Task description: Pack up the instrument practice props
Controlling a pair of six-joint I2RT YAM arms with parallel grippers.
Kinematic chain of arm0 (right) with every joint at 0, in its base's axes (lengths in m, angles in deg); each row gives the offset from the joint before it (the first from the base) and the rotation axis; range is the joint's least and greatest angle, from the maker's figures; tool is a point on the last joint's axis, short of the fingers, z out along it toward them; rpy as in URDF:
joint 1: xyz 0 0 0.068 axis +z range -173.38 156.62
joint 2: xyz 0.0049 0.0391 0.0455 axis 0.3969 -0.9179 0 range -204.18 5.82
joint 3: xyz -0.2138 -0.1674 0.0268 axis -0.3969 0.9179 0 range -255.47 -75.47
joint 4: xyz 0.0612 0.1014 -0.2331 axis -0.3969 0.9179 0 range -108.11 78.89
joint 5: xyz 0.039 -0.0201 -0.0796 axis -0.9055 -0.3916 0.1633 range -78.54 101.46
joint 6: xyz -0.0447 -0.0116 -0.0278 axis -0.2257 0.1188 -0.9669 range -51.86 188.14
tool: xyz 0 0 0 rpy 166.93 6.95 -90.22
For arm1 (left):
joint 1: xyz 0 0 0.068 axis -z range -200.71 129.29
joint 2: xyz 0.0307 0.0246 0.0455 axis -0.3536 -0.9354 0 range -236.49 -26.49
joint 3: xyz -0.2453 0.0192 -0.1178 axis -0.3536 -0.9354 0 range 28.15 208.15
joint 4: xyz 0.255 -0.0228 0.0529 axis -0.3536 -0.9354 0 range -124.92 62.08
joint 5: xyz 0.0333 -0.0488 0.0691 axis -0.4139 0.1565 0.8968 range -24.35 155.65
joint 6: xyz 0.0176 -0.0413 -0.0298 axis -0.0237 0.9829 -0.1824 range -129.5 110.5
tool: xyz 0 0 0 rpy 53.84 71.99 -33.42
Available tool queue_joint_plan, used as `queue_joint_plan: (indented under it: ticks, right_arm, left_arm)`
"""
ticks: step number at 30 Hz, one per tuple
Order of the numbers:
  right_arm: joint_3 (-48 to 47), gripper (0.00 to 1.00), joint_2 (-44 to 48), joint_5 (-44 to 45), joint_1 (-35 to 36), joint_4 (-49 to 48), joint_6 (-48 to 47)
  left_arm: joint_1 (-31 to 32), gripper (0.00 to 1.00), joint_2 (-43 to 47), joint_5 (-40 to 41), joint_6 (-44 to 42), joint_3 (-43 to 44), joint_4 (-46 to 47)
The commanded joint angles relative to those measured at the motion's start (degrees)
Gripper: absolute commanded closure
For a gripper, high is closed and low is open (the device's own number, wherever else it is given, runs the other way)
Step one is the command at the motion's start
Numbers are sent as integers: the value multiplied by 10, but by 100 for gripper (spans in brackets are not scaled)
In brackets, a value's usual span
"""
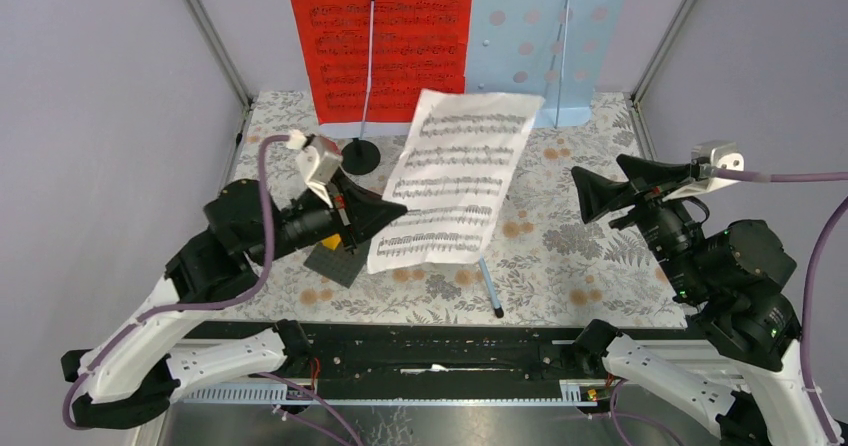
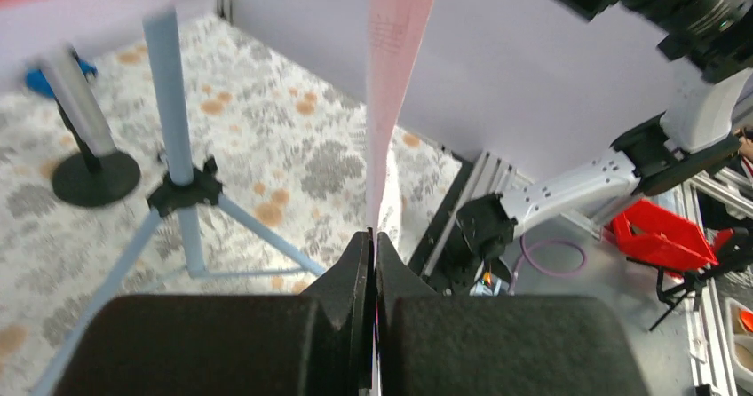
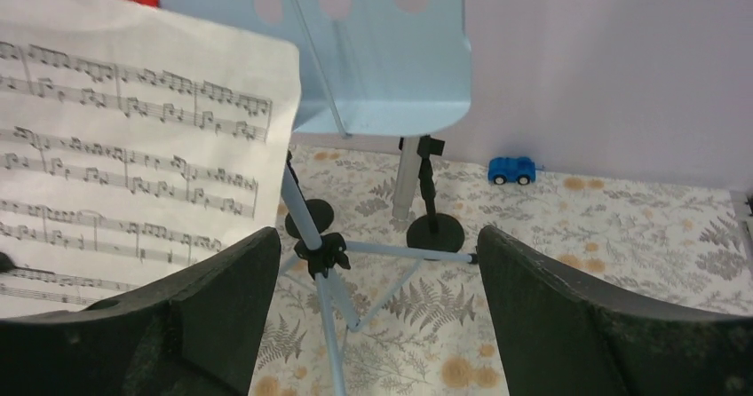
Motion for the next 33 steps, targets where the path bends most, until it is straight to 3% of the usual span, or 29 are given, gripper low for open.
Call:
queue_joint_plan:
  ticks: [1, 7, 15, 26, 33]
  right_arm:
    - [29, 11, 33, 31, -2, 0, 35]
    - [67, 11, 82, 67, -2, 22, 75]
    - [68, 9, 144, 105, -1, 72, 126]
    - [56, 9, 179, 139, -1, 105, 139]
    - [66, 9, 207, 154, -1, 116, 139]
  left_arm:
    - [0, 100, 9, -19, 50, -65, 45]
    - [0, 100, 8, -19, 112, -186, 137]
    - [23, 100, -47, -7, 175, -282, 277]
    - [135, 100, -288, 75, 150, -160, 337]
    - [138, 100, -414, 87, 142, -77, 369]
